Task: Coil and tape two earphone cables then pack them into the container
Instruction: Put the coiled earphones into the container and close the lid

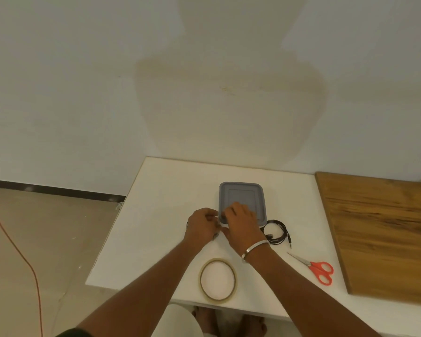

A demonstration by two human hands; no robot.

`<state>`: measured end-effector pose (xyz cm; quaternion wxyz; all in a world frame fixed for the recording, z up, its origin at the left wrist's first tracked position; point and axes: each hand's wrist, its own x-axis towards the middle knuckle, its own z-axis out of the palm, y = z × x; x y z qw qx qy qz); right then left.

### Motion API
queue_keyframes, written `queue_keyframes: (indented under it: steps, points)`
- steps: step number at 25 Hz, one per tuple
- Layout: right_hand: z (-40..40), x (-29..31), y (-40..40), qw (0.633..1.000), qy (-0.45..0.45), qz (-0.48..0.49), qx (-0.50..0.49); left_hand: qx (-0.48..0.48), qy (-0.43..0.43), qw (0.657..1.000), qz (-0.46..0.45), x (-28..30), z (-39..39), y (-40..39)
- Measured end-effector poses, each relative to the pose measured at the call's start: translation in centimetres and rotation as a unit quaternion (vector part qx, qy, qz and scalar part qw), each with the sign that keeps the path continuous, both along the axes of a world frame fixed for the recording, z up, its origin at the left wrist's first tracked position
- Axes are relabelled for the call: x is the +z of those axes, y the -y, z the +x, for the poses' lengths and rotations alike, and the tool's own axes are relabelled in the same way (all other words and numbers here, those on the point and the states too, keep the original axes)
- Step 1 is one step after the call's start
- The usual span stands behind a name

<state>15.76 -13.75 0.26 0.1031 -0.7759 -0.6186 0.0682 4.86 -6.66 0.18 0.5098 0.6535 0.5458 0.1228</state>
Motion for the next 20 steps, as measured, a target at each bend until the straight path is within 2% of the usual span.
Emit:
queue_keyframes:
  steps: [7,14,18,20]
  points:
    - [-0.5,-0.1,-0.9,0.999,0.024,0.004,-0.022,0.035,0.045,0.997,-0.05,-0.4,-0.7,-0.6]
    - [-0.2,0.5,-0.5,0.999,0.043,0.023,-0.015,0.034,0.061,0.997,0.032,-0.2,-2.8,-1.5]
    - [0.2,0.6,-0.6,0.998,0.045,0.032,-0.007,-0.018,0.075,0.995,-0.058,0.5,-2.1,-0.8]
    - [0.4,0.4,-0.6,0.998,0.047,0.038,0.001,-0.012,0.094,0.99,-0.102,0.4,-1.5,-0.5]
